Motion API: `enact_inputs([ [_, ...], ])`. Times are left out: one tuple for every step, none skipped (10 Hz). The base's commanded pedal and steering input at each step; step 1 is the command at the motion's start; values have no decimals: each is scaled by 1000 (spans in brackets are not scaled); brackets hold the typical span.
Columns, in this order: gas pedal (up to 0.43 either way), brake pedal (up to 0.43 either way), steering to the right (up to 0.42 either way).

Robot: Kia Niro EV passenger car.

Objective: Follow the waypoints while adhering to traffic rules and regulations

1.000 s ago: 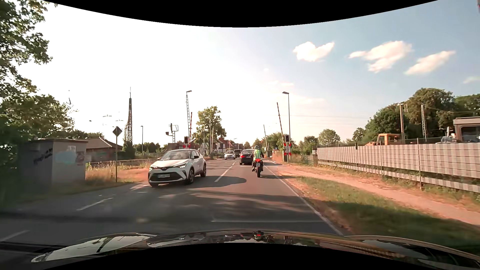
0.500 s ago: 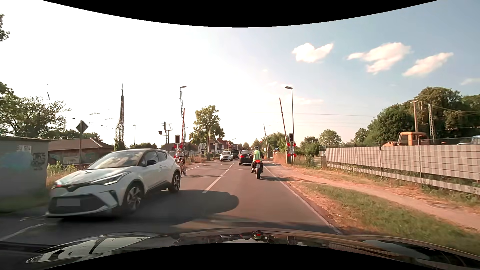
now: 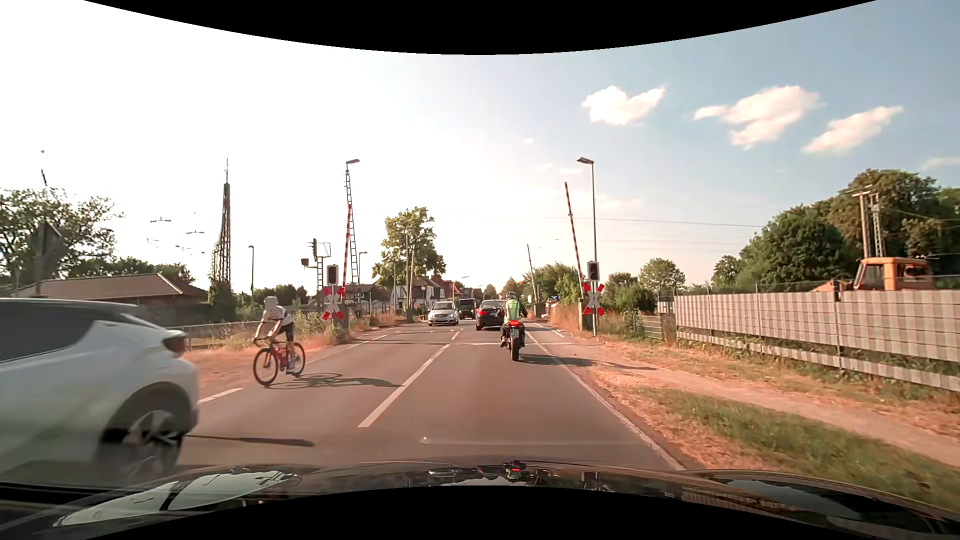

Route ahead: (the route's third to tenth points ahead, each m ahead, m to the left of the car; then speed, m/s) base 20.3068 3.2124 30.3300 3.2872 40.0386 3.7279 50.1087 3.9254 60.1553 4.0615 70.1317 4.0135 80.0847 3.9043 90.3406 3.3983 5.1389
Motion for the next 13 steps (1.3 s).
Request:
enact_inputs([
  [87, 0, 6],
  [79, 0, 6],
  [20, 0, 6],
  [0, 0, 6],
  [0, 0, 6],
  [0, 0, 6],
  [98, 0, 6],
  [177, 0, 5],
  [177, 0, 5],
  [177, 0, 5],
  [177, 0, 4],
  [177, 0, 4],
  [177, 0, 3],
])
